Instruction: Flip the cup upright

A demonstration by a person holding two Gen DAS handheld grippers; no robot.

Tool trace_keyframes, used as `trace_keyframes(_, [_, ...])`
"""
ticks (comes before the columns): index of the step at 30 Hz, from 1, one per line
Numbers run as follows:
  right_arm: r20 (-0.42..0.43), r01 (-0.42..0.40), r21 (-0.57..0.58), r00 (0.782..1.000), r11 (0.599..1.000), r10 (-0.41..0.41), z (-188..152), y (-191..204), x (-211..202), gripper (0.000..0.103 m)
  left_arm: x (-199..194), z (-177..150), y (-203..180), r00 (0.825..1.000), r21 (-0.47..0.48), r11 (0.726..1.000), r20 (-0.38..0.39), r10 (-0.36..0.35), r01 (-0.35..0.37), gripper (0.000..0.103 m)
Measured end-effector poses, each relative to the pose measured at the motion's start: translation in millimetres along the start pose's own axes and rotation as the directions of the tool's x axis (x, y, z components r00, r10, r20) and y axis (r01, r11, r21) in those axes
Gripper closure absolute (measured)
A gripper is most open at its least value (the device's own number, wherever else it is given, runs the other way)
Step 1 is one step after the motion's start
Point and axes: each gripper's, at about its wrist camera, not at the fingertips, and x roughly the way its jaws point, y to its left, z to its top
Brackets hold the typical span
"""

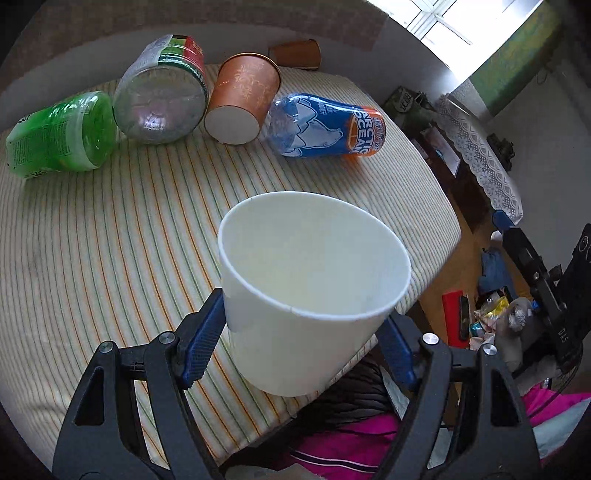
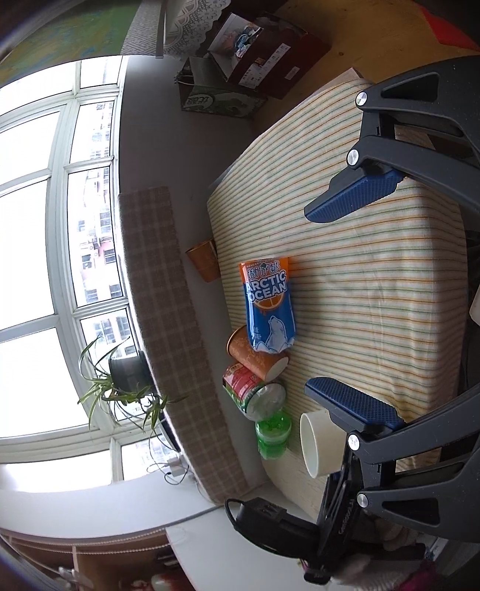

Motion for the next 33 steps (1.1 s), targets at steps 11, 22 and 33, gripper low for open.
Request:
trace_keyframes(11, [-0.089,-0.041,0.004,0.995,0.999,0.041,3.5,13.8,26.7,0.018,10.1,22.2,40.6,0.998,-0.071,0.997,0.055,-0.029,0.033,0.027])
trace_keyframes(22, [-0.334,-0.269,0.404,0.846,0.875,0.415,7.4,29.9,108.9,0.018,-60.4,-17.5,37.6,0.964,-0.069,0.988,0.219,0.15,-0.139,0.025])
trace_keyframes(33, [-0.446,-0.193,0.607,0.721,0.771,0.531,-9.4,42.0,173.8,0.017,-93.9,-98.1,41.6,0.888,-0.246,0.92,0.275,0.369,-0.306,0.025])
